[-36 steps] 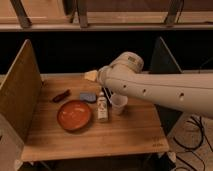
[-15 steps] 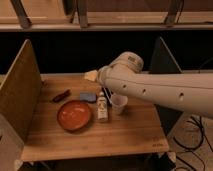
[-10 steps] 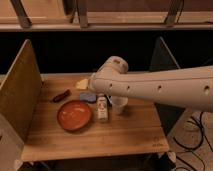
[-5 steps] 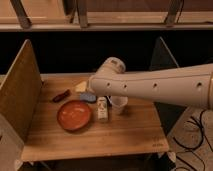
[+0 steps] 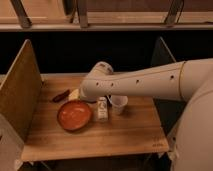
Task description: Pick up the ceramic bowl
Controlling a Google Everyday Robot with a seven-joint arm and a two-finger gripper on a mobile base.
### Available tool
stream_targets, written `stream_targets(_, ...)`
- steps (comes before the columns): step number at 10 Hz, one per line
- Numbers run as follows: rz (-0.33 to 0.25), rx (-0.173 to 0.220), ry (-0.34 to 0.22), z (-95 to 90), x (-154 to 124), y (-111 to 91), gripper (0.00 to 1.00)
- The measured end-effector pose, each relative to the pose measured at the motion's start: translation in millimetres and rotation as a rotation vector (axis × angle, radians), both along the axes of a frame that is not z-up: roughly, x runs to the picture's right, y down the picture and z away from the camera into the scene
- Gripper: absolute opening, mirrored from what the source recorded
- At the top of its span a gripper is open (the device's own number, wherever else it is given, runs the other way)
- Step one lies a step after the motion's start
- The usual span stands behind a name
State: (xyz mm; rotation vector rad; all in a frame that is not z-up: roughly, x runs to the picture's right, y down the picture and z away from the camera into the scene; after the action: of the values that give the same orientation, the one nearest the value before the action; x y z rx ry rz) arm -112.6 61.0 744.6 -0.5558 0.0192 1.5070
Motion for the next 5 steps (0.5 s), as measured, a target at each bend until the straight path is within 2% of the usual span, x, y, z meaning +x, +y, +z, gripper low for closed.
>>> stream_targets(2,-0.014,-0.047,0.001,16.1,-2,11,0.8)
stream_targets(3,-0.016,-0.083,0.004,28.6,-3,18,0.8)
stream_targets(4,-0.015,-0.094,0.005,32.5,-3,20,0.8)
stream_targets(5,-0.017,-0.198,0.004,66.3,-8,41,0.8)
